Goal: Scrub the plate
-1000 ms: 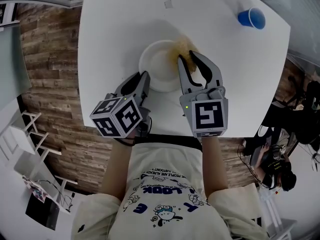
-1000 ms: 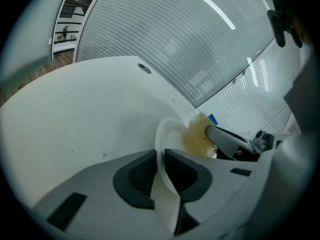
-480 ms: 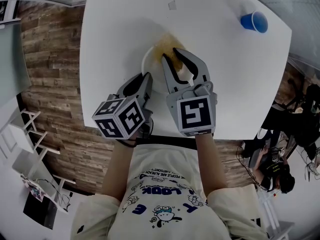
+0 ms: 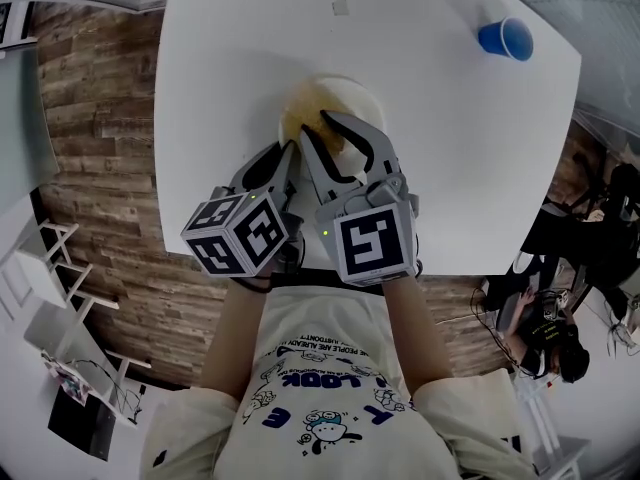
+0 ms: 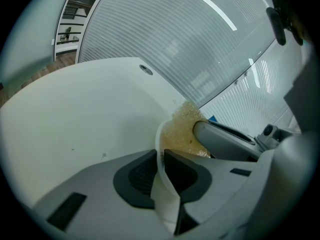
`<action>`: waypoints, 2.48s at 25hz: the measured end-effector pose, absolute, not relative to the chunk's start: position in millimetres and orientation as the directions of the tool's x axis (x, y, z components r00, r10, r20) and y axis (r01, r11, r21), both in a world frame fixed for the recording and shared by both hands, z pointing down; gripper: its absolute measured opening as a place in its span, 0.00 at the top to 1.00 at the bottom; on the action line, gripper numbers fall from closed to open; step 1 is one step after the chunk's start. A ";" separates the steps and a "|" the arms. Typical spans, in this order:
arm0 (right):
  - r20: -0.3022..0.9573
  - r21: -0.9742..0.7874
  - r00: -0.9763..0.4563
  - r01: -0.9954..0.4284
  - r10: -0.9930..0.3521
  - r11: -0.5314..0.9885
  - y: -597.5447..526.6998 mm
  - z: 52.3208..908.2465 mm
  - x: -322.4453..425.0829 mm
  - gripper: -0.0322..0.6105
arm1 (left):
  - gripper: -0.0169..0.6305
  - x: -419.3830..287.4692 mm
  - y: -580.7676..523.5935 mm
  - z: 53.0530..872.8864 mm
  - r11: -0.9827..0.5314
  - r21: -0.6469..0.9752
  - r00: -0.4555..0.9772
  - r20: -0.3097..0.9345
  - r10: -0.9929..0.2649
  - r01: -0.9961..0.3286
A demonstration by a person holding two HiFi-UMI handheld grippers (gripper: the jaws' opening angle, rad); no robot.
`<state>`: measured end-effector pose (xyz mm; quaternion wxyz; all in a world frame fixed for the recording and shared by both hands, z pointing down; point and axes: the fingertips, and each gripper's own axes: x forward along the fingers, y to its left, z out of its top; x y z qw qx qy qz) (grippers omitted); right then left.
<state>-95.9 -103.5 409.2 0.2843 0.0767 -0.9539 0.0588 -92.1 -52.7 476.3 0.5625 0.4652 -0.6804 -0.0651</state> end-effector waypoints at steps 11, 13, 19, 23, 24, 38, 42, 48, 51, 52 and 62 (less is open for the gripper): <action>0.563 -0.105 -0.820 -0.191 -0.100 0.976 -87.9 413.3 -80.5 0.80 | 0.86 -96.5 -50.4 478.8 0.570 0.610 0.053 0.707 -0.705 -0.551; 0.565 -0.102 -0.819 -0.188 -0.099 0.977 -85.3 414.0 -76.0 0.80 | 0.87 -96.7 -50.2 479.3 0.570 0.610 0.052 0.707 -0.705 -0.551; 0.583 -0.105 -0.804 -0.215 -0.116 0.971 -80.5 416.7 -61.1 0.80 | 0.87 -95.9 -51.6 479.5 0.569 0.609 0.053 0.707 -0.705 -0.552; 0.599 -0.070 -0.792 -0.201 -0.121 0.977 -77.1 416.2 -51.3 0.80 | 0.86 -96.1 -51.1 478.1 0.569 0.607 0.050 0.707 -0.705 -0.554; 0.602 -0.070 -0.789 -0.210 -0.127 0.975 -77.0 415.8 -49.5 0.80 | 0.86 -96.2 -51.1 477.9 0.570 0.607 0.049 0.707 -0.705 -0.555; 0.622 -0.020 -0.750 -0.302 -0.224 0.953 -111.6 416.0 -24.0 0.80 | 0.86 -94.7 -52.0 477.7 0.561 0.602 0.058 0.709 -0.703 -0.568; 0.621 -0.011 -0.746 -0.315 -0.240 0.949 -121.3 416.4 -22.1 0.80 | 0.86 -93.7 -52.7 478.5 0.558 0.603 0.062 0.709 -0.703 -0.570; 0.611 0.022 -0.746 -0.318 -0.264 0.948 -130.4 414.5 -26.7 0.80 | 0.86 -93.2 -52.8 478.0 0.552 0.610 0.073 0.705 -0.705 -0.569; 0.616 0.026 -0.739 -0.328 -0.274 0.944 -135.5 413.8 -27.5 0.80 | 0.86 -93.1 -52.8 477.6 0.552 0.609 0.073 0.706 -0.704 -0.570; 0.619 0.027 -0.735 -0.333 -0.278 0.942 -137.1 413.6 -27.7 0.80 | 0.86 -93.1 -52.8 477.4 0.551 0.609 0.073 0.706 -0.705 -0.570; 0.601 0.081 -0.747 -0.296 -0.284 0.952 -153.0 410.9 -44.5 0.80 | 0.86 -92.9 -52.5 476.7 0.548 0.613 0.077 0.703 -0.707 -0.569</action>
